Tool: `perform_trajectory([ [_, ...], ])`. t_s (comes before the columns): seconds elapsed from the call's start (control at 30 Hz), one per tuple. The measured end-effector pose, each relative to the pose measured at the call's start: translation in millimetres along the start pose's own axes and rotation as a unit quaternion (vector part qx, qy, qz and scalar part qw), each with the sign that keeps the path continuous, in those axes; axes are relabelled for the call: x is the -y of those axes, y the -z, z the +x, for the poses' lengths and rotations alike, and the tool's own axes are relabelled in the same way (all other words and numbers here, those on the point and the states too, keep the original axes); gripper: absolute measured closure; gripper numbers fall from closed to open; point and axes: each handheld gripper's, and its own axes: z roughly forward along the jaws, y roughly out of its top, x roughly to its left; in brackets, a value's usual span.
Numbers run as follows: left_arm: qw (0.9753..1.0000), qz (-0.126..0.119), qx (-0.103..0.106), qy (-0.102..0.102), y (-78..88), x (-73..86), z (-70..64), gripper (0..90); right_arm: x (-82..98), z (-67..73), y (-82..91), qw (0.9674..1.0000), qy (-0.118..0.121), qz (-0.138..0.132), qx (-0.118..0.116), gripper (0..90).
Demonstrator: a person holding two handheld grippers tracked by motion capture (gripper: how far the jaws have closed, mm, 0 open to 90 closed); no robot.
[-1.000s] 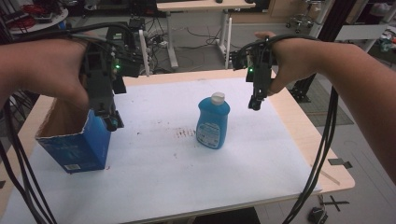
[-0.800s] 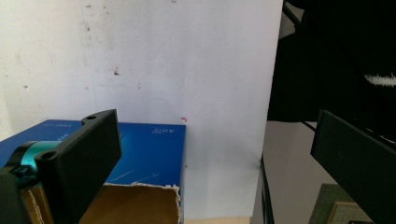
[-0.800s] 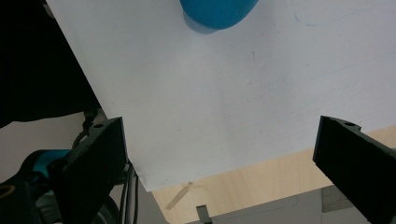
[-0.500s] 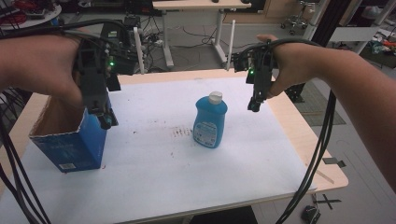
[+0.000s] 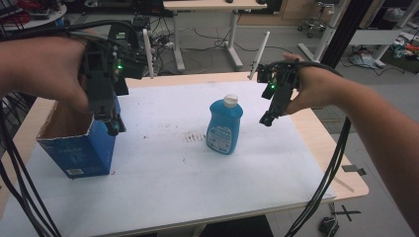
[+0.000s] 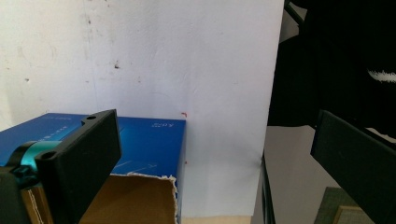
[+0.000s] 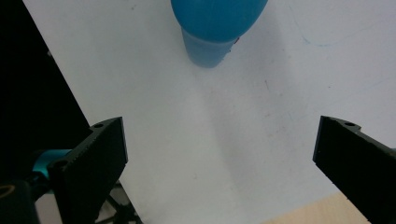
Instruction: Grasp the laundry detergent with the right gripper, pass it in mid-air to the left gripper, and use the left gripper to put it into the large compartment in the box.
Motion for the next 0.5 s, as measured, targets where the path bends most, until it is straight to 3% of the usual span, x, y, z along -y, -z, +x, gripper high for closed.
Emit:
perform_trajectory([
  [0.23,1.0000,-0.003,-0.001,-0.008,-1.8,0.6,-3.9,1.7,16.7,5.4,-27.9,0.9976,-0.038,-0.057,-0.010,2.3],
  [0.5,0.9999,-0.005,-0.002,-0.011,-2.1,3.3,-5.0,1.7,27.3,6.9,-39.9,0.9925,-0.066,-0.102,-0.009,2.3],
])
